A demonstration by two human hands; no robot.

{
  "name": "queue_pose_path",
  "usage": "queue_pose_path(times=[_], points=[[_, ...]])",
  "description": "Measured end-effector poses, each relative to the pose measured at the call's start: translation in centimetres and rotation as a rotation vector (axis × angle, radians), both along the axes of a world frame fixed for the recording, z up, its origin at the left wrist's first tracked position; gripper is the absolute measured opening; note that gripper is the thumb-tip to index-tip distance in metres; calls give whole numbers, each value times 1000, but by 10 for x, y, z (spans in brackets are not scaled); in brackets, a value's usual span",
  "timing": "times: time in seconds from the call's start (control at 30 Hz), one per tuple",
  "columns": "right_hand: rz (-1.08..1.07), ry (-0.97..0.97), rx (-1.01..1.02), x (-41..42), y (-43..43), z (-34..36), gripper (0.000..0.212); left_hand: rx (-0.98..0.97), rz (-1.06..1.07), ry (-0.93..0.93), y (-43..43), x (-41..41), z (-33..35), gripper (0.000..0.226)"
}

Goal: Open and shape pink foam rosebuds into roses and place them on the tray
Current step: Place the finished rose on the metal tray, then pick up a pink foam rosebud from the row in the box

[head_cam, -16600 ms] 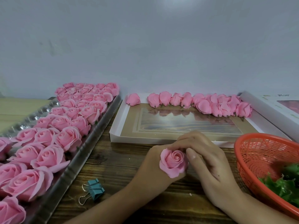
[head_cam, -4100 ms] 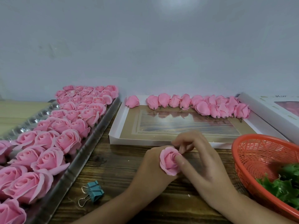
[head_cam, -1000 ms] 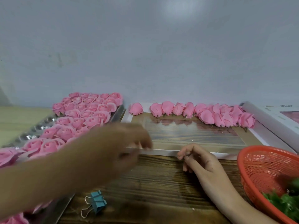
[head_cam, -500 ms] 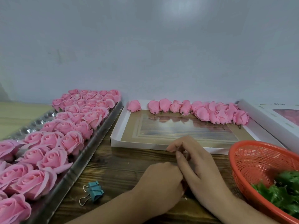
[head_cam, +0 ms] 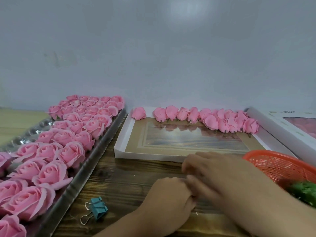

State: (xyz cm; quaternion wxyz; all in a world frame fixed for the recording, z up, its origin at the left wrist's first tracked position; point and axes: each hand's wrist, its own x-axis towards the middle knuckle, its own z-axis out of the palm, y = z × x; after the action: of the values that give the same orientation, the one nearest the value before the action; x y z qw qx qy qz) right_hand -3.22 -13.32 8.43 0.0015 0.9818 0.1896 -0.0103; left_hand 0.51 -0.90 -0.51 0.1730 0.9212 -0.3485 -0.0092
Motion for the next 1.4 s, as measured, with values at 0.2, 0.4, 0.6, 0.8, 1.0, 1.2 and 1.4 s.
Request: queue_pose_path(times=[0.2,0.4,0.6,0.8,1.0,1.2,1.4], points=[[-205,49,-209,26,-40,37,21,-85,-125,-4,5,7,-7,20],[-295,152,-221,100,-71,47,19,-128,-134,13,4,8,-8,23],[-249,277,-175,162,-50,15,29,-181,-152,91,5,11,-7,23],[-200,239,-60,210,-13,-7,24,-208,-72,315,4,19,-3,31],[-167,69,143,245,12,-32,30,-41,-84,497,-10,38,2,23],[-174,-10,180,260,30,-55,27,-288,-31,320,3,22,-2,27],[-234,-85,13,266,44,-72,7,-336,-30,278,1,23,-4,33]])
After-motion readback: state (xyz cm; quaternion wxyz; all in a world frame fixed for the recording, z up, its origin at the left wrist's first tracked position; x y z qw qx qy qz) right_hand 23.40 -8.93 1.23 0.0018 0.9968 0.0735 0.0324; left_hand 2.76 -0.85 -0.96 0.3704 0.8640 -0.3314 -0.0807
